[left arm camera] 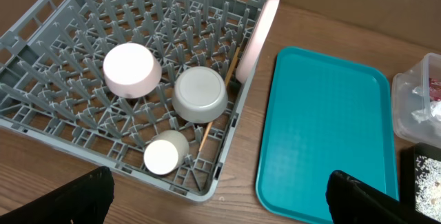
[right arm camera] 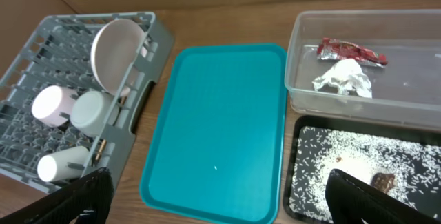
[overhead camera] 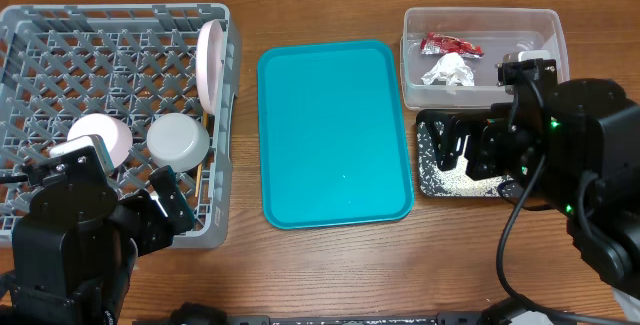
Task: Sort waste into correct bins and load items into the dishwasher
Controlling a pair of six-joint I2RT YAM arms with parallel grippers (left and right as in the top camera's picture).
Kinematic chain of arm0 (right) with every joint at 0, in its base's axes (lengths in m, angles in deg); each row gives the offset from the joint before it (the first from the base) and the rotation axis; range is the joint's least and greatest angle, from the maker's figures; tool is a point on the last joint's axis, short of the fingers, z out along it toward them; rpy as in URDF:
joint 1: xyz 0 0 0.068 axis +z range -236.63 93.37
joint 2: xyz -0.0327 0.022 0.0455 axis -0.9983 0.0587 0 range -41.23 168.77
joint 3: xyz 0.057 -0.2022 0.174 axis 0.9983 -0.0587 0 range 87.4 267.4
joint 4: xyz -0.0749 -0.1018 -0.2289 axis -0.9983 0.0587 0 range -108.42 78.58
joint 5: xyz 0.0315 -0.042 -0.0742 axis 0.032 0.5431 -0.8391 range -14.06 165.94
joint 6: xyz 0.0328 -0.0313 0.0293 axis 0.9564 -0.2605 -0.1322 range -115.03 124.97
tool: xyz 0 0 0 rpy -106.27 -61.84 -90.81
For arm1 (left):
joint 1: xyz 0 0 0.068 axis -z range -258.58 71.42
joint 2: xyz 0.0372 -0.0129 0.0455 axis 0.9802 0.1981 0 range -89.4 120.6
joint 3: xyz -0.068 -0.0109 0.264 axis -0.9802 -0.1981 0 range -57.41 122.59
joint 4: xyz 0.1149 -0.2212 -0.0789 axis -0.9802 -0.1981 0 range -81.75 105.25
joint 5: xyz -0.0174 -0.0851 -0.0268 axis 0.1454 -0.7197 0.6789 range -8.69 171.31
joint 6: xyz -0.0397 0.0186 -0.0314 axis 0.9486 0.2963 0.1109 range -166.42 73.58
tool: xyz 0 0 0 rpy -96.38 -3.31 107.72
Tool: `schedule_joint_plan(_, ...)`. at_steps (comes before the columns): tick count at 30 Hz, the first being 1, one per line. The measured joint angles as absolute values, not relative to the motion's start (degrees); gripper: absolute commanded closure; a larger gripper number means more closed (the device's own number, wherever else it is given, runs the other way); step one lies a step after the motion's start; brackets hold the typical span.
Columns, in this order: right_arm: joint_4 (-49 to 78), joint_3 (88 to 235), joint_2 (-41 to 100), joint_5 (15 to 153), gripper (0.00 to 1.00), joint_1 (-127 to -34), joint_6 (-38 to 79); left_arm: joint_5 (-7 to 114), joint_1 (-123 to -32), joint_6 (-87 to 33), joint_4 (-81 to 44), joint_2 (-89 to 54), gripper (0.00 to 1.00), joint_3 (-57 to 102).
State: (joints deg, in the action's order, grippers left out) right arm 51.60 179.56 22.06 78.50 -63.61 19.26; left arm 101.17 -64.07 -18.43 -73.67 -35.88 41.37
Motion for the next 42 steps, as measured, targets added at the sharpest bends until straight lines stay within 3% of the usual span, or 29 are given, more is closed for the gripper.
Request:
schedule_joint_plan(10, 57.0, 179.56, 24.09, 77.17, 0.0, -63.61, 18.93, 101.17, -64.07, -18.43, -73.63, -35.82, 0.0, 41.37)
schedule_joint_plan(21, 50.55, 179.56, 14.47, 71.93, 0.0, -63.87, 12.15, 101.17, -64.07, -18.41, -73.54, -35.62, 0.0, 41.37)
schedule_joint_plan(26, 43.73, 178.46, 7.33, 71.2, 0.0, -69.55, 5.88, 101.17, -64.07, -18.41, -73.54, -35.62, 0.0, 41.37)
schedule_joint_plan(32, 32.7, 169.0, 4.07, 70.99, 0.0, -75.65, 3.04, 101.15, -64.07, -18.41, -73.52, -35.62, 0.0, 41.37)
schedule_joint_plan(42, 14.53, 142.79, -7.32, 71.01, 0.0, -76.46, 1.9, 100.95, -64.07, -18.3, -73.54, -35.6, 0.0, 41.37)
